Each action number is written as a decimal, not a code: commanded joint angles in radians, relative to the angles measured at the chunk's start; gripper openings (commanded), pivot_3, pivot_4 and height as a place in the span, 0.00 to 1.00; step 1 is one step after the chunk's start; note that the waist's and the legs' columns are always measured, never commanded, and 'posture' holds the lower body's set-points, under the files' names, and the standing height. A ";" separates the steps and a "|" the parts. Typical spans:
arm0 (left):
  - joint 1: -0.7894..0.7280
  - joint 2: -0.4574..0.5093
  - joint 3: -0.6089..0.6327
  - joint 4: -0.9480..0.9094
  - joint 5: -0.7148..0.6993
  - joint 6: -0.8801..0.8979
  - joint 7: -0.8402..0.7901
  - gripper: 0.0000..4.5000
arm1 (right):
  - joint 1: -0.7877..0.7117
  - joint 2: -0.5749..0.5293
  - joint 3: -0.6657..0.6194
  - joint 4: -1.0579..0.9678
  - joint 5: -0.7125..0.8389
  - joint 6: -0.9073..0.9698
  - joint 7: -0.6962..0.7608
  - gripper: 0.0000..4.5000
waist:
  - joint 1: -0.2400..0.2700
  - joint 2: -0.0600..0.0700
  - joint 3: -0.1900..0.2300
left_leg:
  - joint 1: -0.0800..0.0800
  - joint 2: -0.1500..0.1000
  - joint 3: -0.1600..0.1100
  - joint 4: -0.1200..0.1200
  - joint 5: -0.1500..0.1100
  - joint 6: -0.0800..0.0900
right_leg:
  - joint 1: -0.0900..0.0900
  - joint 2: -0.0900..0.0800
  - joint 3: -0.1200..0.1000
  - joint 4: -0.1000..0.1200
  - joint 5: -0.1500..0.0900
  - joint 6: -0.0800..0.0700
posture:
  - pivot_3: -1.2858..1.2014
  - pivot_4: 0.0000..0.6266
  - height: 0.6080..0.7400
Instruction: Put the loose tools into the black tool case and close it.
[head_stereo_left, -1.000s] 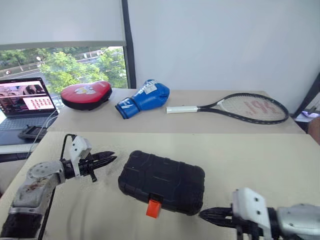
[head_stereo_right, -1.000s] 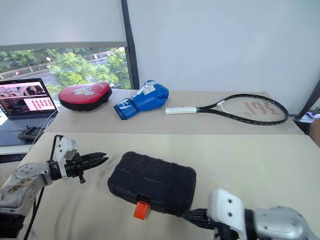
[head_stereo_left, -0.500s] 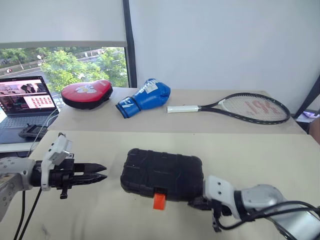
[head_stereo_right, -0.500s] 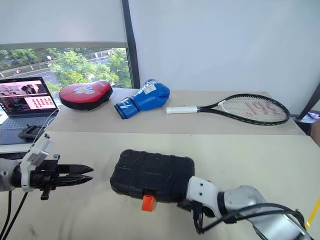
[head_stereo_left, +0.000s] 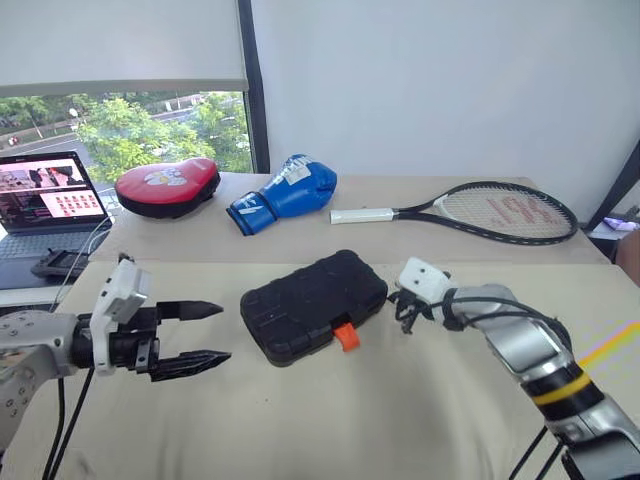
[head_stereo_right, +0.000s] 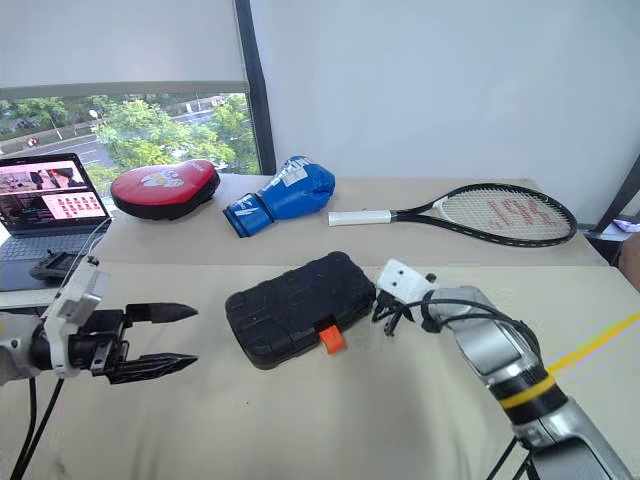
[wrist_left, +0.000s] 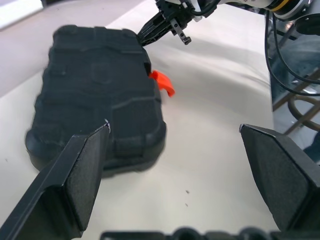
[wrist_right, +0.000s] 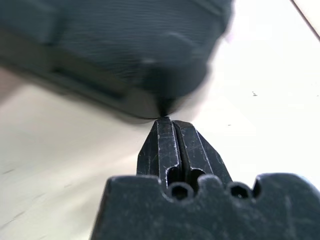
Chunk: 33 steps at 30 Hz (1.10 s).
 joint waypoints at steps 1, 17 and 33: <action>-0.052 -0.016 -0.038 -0.031 0.002 0.007 0.062 1.00 | 0.050 -0.016 -0.169 -0.160 0.147 0.078 0.063 0.06 | 0.001 0.000 0.000 | 0.000 0.000 0.000 0.000 0.000 0.000 | 0.000 0.000 0.000 0.000 0.000 0.000 | 0.52 0.24 1.00; -0.356 -0.242 -0.415 0.115 0.185 -0.014 0.187 1.00 | 0.395 0.202 -0.366 -0.632 0.307 0.383 -0.285 0.89 | 0.010 0.000 0.000 | 0.002 -0.002 -0.001 0.001 -0.001 0.002 | 0.004 -0.001 0.001 0.000 0.000 0.003 | 0.52 0.24 1.00; -0.326 -0.237 -0.502 0.233 0.348 -0.131 0.069 1.00 | 0.340 0.315 -0.214 -0.668 0.396 0.610 -0.373 0.89 | 0.006 0.000 0.000 | 0.001 -0.001 -0.001 0.000 -0.002 0.003 | 0.002 0.001 0.002 0.000 0.000 0.002 | 0.52 0.24 1.00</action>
